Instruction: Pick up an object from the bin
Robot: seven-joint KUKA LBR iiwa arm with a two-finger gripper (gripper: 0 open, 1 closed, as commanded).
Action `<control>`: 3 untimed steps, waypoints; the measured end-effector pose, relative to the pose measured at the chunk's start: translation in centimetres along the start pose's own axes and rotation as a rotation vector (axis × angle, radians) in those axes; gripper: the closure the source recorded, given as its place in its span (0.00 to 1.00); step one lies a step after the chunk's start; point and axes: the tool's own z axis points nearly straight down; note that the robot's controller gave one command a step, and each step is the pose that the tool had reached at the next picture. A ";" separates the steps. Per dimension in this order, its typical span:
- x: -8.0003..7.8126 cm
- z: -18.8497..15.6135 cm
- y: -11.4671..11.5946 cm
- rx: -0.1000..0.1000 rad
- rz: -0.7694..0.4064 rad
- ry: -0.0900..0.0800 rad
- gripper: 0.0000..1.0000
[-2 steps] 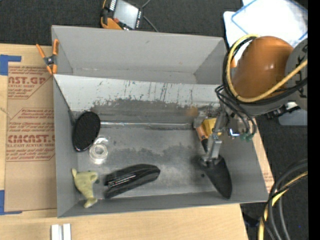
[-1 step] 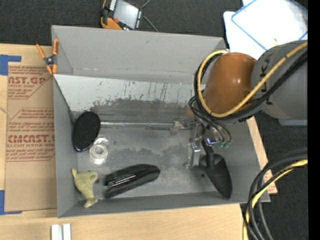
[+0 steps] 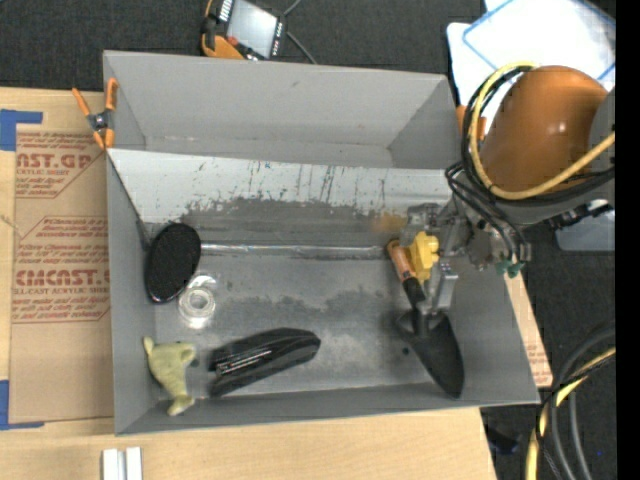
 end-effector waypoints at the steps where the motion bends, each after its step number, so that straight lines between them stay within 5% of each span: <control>1: 1.6 14.5 1.1 -0.017 -0.239 0.037 1.00; 2: 1.4 14.2 1.0 -0.015 -0.238 0.031 1.00; 3: 2.4 13.6 2.6 -0.022 -0.621 0.028 1.00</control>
Offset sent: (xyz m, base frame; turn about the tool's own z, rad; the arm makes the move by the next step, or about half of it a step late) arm 0.0000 0.0000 0.0000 0.0000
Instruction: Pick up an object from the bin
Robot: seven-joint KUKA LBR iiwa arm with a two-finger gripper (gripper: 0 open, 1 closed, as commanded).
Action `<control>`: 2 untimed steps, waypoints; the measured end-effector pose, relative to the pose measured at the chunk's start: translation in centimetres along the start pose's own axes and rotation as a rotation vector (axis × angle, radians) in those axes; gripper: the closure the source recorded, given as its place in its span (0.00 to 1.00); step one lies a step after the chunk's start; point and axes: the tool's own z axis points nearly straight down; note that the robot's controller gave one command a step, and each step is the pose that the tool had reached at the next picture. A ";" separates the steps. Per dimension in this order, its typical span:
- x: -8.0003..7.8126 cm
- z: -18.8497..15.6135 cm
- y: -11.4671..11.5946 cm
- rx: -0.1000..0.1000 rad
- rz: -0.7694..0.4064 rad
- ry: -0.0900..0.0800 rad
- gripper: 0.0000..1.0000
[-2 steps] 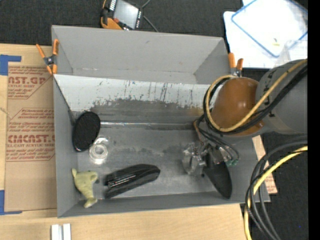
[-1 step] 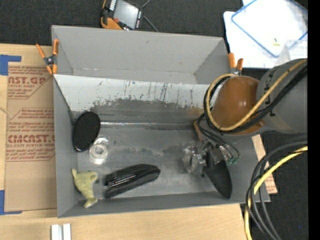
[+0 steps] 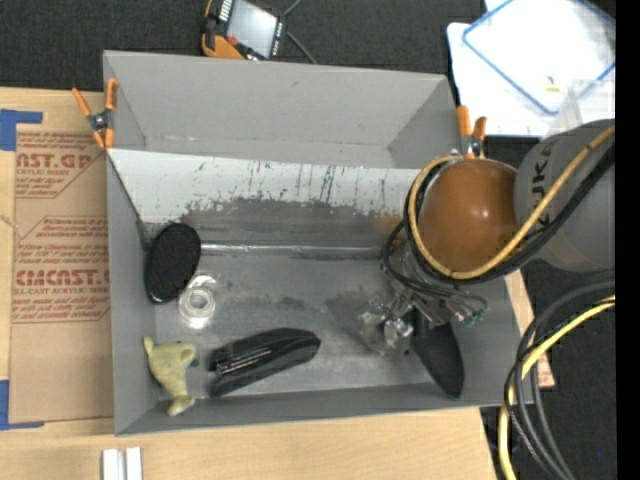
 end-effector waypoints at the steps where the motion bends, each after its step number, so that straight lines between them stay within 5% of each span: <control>1: -0.6 0.8 0.4 0.000 0.022 -0.001 1.00; 2: -0.1 1.0 -0.3 -0.002 0.169 -0.002 1.00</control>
Offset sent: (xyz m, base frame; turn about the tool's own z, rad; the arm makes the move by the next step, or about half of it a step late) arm 0.0032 -0.0912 -0.0227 -0.6596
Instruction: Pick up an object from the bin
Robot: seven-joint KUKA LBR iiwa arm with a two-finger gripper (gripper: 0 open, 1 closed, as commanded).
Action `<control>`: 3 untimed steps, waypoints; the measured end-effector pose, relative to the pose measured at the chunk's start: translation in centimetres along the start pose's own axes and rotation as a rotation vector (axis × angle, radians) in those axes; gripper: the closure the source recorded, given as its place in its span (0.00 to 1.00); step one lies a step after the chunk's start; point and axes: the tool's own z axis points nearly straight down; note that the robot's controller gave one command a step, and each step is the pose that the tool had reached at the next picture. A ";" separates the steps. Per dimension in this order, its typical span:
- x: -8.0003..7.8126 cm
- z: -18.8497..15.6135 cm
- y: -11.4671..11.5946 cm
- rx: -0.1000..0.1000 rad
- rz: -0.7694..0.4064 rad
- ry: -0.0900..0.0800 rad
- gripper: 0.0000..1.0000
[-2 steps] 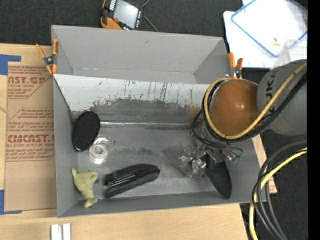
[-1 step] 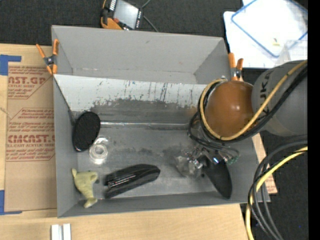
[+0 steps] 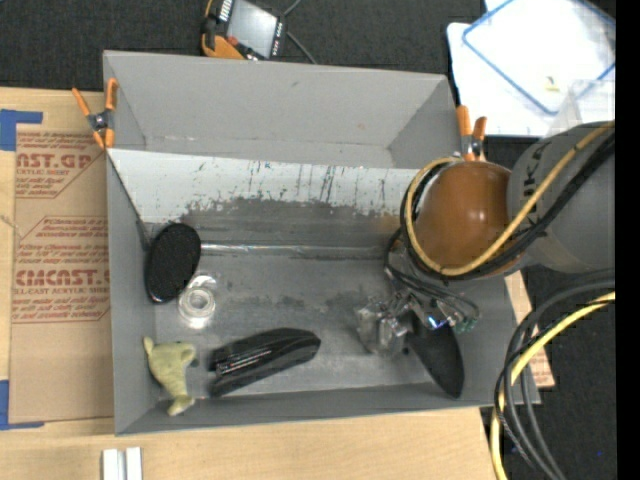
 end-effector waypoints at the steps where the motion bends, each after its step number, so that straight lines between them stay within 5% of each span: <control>1: 0.4 1.3 2.9 -0.002 -0.205 0.000 0.00; 2: 0.4 1.3 2.9 -0.002 -0.205 -0.001 0.00; 3: 1.3 -2.9 -1.1 -0.003 -0.670 -0.001 0.00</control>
Offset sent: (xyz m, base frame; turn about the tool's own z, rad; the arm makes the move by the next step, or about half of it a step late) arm 0.0000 0.0000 0.0000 0.0000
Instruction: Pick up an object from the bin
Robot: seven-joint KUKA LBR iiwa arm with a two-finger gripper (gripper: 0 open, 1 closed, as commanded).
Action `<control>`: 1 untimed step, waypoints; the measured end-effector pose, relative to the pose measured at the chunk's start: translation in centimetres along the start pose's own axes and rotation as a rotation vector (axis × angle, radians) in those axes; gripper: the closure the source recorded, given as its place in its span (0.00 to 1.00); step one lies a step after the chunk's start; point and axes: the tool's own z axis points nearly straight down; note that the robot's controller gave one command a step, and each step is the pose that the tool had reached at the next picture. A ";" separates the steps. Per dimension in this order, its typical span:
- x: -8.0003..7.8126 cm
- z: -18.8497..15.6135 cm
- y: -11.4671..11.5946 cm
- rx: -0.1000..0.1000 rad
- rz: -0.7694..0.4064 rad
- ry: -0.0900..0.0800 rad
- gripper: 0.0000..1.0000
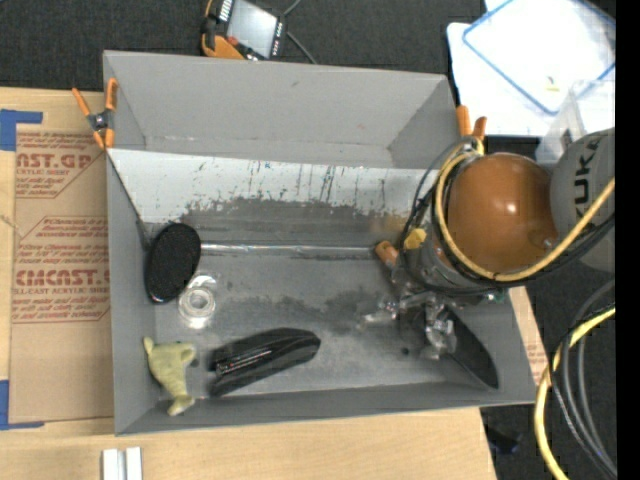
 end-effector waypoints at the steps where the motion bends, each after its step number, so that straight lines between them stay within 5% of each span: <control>1: -2.3 -2.6 -2.3 0.001 0.140 -0.003 0.00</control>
Offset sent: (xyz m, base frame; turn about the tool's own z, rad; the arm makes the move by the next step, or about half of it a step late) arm -0.0238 -0.0037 -0.0241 0.2490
